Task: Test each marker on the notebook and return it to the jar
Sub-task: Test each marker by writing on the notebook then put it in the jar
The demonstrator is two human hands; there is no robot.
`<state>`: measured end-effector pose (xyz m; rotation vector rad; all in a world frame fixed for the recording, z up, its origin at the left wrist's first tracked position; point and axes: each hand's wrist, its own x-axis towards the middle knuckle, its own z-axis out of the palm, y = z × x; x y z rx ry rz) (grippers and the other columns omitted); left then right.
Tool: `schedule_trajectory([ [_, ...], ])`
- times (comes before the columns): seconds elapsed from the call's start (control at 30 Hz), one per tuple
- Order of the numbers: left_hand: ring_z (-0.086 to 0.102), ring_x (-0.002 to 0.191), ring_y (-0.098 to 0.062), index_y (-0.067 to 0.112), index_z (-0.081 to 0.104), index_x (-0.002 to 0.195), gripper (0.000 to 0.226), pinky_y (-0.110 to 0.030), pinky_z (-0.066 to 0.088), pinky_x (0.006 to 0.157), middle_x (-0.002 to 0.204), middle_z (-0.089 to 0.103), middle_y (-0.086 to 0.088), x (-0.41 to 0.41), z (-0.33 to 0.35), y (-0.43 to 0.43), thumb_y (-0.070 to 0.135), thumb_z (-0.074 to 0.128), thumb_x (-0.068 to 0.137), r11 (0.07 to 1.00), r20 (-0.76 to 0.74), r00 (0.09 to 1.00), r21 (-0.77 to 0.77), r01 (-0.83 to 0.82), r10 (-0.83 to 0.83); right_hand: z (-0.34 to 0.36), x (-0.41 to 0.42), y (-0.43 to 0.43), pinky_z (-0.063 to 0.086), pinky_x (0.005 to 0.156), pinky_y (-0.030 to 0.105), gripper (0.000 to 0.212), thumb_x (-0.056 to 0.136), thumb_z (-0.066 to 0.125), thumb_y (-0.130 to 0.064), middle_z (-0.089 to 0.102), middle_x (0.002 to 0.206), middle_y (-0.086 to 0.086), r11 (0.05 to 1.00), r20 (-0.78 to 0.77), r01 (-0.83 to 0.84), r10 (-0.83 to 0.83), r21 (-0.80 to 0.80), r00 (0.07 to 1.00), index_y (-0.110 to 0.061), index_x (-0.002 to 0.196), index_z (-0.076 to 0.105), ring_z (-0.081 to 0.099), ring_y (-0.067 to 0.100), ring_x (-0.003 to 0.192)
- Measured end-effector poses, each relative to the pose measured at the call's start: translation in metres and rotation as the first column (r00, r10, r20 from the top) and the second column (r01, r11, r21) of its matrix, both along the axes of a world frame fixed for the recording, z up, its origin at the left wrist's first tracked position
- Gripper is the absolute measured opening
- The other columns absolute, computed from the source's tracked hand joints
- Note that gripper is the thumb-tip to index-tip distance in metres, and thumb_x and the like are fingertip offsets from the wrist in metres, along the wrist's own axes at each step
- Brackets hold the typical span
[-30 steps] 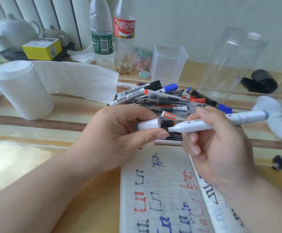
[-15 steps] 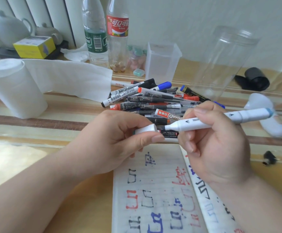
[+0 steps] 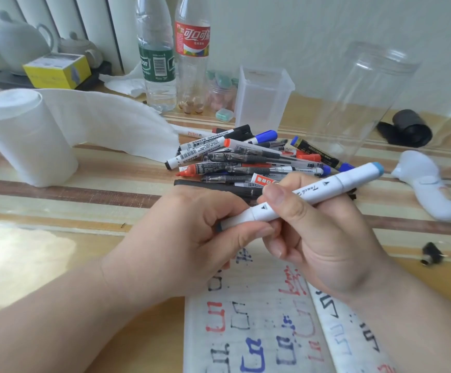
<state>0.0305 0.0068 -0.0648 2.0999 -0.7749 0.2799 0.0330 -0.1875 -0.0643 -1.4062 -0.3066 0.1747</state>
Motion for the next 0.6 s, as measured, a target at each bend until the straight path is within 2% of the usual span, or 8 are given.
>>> schedule_trajectory([
  [0.1,0.065,0.049,-0.008,0.016,0.071,0.076,0.043,-0.031,0.050,0.046,0.054,0.064,0.008,0.000,-0.003,-0.001,0.051,0.059,0.096,1.000,-0.040,0.999,-0.018,0.005,-0.005,0.003,-0.001,0.001,0.035,0.041,0.020,0.036,0.079,0.080,-0.048,0.056,0.057,0.008,1.000,-0.007,0.011,-0.012,-0.024,1.000,-0.019,0.072,0.061,0.051,0.018,0.042],
  [0.2,0.067,0.052,-0.015,0.022,0.070,0.073,0.048,-0.032,0.052,0.050,0.060,0.069,0.005,0.003,-0.003,-0.005,0.060,0.053,0.097,0.994,-0.153,0.984,-0.080,0.075,-0.087,0.002,-0.002,0.006,0.036,0.044,0.025,0.041,0.086,0.068,-0.048,0.054,0.055,0.006,0.995,0.055,0.074,-0.070,-0.073,0.996,-0.013,0.066,0.058,0.051,0.020,0.047],
  [0.27,0.068,0.056,-0.027,0.020,0.072,0.076,0.061,-0.039,0.056,0.055,0.067,0.071,-0.005,0.005,-0.003,-0.006,0.073,0.048,0.092,0.950,-0.335,0.927,-0.305,0.061,-0.167,0.002,-0.003,0.008,0.043,0.050,0.034,0.051,0.093,0.061,-0.052,0.053,0.057,0.006,0.986,0.062,0.085,-0.077,-0.142,0.995,-0.011,0.063,0.055,0.052,0.024,0.052],
  [0.33,0.063,0.053,-0.033,0.014,0.071,0.080,0.069,-0.042,0.054,0.050,0.068,0.067,-0.014,0.011,-0.004,-0.002,0.079,0.049,0.083,0.848,-0.513,0.833,-0.518,-0.108,-0.207,0.008,-0.006,0.005,0.046,0.047,0.034,0.047,0.095,0.058,-0.052,0.055,0.056,0.007,0.965,0.008,0.028,-0.027,-0.262,1.000,-0.016,0.064,0.056,0.053,0.023,0.047],
  [0.4,0.054,0.049,-0.028,0.012,0.073,0.087,0.065,-0.036,0.050,0.046,0.068,0.059,-0.017,0.018,-0.004,0.002,0.073,0.051,0.082,0.749,-0.565,0.773,-0.636,-0.186,-0.288,0.014,-0.008,-0.003,0.040,0.038,0.024,0.039,0.094,0.056,-0.057,0.052,0.051,0.004,0.909,-0.057,-0.097,0.081,-0.406,0.995,-0.025,0.072,0.057,0.047,0.016,0.037],
  [0.47,0.045,0.043,-0.024,0.010,0.073,0.099,0.056,-0.032,0.048,0.043,0.064,0.053,-0.016,0.021,-0.006,0.002,0.062,0.058,0.086,0.694,-0.536,0.747,-0.706,-0.140,-0.394,0.018,-0.011,-0.009,0.038,0.037,0.021,0.037,0.094,0.052,-0.063,0.050,0.050,0.002,0.847,-0.116,-0.180,0.141,-0.499,0.983,-0.029,0.082,0.055,0.045,0.013,0.037],
  [0.57,0.040,0.035,-0.016,0.010,0.073,0.096,0.032,-0.027,0.047,0.040,0.055,0.050,-0.009,0.019,-0.009,-0.003,0.041,0.074,0.088,0.739,-0.528,0.741,-0.671,-0.065,-0.415,0.017,-0.011,-0.015,0.041,0.040,0.025,0.027,0.099,0.052,-0.058,0.055,0.057,0.004,0.814,-0.124,-0.236,0.201,-0.531,0.972,-0.031,0.096,0.056,0.047,0.011,0.040],
  [0.6,0.041,0.034,-0.016,0.012,0.072,0.091,0.025,-0.028,0.048,0.040,0.054,0.052,-0.008,0.018,-0.010,-0.005,0.036,0.078,0.088,0.743,-0.527,0.742,-0.666,-0.059,-0.413,0.018,-0.009,-0.017,0.041,0.040,0.025,0.020,0.096,0.058,-0.050,0.057,0.062,0.007,0.851,-0.145,-0.275,0.234,-0.448,0.961,-0.031,0.104,0.058,0.047,0.014,0.040],
])
